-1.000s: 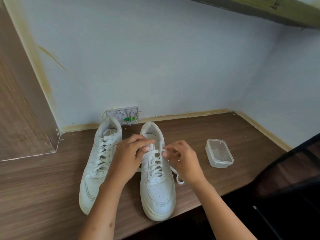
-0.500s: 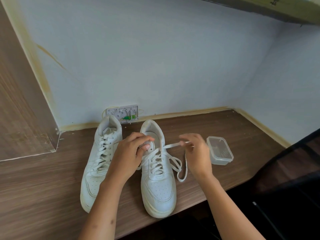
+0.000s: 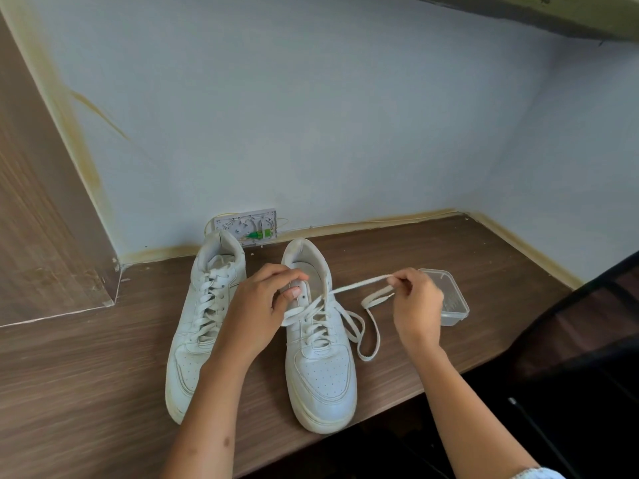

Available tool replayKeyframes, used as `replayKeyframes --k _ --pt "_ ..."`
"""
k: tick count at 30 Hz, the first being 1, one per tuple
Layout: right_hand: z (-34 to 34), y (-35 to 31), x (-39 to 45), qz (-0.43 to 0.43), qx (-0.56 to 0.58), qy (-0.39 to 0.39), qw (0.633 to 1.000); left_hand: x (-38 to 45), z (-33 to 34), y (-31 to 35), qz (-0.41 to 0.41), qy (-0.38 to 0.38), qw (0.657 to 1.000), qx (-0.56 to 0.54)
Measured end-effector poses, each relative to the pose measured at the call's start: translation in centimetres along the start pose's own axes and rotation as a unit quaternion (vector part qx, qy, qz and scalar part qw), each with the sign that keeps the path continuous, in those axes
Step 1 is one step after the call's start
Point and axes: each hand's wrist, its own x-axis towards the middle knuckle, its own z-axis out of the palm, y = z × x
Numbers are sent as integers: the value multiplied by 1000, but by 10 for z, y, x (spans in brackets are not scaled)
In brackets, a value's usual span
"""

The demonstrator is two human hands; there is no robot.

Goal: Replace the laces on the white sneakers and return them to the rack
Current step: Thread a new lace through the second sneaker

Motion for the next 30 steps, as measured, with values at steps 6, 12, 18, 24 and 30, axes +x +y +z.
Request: replayKeyframes --k 6,12,18,24,30 --pt "-1 -7 -5 -59 -40 -157 985 -1 1 0 -1 0 1000 -6" --pt "14 -26 -16 -200 10 -211 957 -1 0 0 -3 -5 1000 -15" --pt "-4 -3 0 -90 14 -20 996 -1 -3 -1 -16 -7 1000 -17" --pt "-13 -2 4 -104 1 62 993 1 -2 -2 -18 -11 1000 -20" --pt "-11 -3 7 -119 -13 -112 986 1 -3 -2 -23 -16 999 -41"
